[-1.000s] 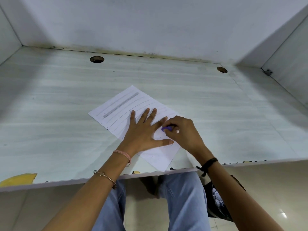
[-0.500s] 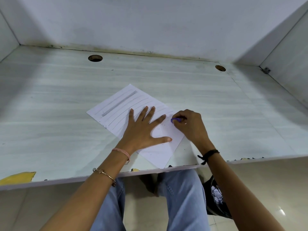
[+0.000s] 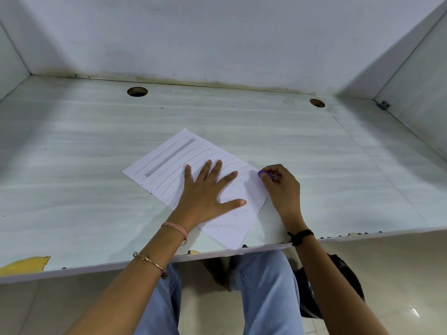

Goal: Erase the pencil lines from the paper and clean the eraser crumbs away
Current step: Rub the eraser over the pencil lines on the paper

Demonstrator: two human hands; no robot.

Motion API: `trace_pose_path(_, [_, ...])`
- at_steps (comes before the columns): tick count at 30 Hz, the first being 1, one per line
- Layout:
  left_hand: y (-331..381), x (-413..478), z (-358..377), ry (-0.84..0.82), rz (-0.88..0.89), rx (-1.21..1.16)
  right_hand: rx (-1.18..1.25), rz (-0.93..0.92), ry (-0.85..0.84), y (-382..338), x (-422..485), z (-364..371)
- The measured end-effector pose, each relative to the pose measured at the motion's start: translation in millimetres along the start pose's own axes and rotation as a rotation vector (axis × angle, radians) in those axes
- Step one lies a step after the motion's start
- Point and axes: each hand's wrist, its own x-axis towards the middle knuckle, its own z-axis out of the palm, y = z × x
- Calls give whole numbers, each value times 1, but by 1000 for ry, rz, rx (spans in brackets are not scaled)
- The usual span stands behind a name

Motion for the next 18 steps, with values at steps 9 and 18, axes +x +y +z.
trace_pose_path(9, [21, 25, 0, 155, 73, -49, 56, 7, -24, 1, 4, 0])
trace_pose_path(18, [18, 32, 10, 58, 52, -39, -186, -255, -168, -7, -2, 11])
